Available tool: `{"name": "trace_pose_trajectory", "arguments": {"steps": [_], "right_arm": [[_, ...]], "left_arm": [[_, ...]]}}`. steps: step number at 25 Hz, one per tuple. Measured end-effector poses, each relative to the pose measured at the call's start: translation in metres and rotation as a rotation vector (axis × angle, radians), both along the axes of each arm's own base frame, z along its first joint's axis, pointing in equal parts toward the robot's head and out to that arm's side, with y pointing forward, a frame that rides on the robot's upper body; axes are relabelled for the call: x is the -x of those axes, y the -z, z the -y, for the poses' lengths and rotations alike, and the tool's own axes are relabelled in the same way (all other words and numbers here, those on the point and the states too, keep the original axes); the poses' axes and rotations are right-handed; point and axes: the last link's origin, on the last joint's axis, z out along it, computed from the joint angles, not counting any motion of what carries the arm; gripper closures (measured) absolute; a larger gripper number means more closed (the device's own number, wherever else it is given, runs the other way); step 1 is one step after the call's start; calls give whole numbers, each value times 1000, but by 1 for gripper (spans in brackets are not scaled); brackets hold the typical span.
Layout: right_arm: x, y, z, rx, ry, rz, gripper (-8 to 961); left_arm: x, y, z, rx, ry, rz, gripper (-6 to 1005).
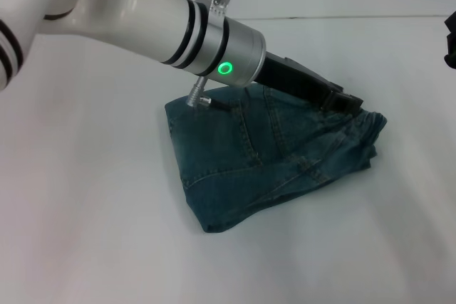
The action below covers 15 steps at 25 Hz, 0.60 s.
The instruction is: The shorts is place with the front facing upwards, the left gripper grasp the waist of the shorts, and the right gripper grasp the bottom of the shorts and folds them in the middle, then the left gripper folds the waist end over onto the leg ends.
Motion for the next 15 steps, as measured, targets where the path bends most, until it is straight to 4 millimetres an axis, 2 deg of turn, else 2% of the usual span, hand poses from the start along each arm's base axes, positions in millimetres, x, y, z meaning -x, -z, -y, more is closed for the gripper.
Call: {"name": "trace_pose_trajectory", "arguments": {"steps": [4, 8, 10, 15], "right_arm": [[0, 3, 3, 15, -4, 3, 827], [-3, 4, 6, 56, -17, 5, 820], [-3, 3, 6, 97, -36, 9, 817], [2, -7, 7, 249, -160, 74, 808]], "left_arm": [[9, -6, -2, -30, -21, 20, 652], [26, -24, 2, -84, -35, 101, 456], [39, -36, 4, -121, -47, 159, 386], [88, -72, 17, -205, -99, 324, 283]]}}
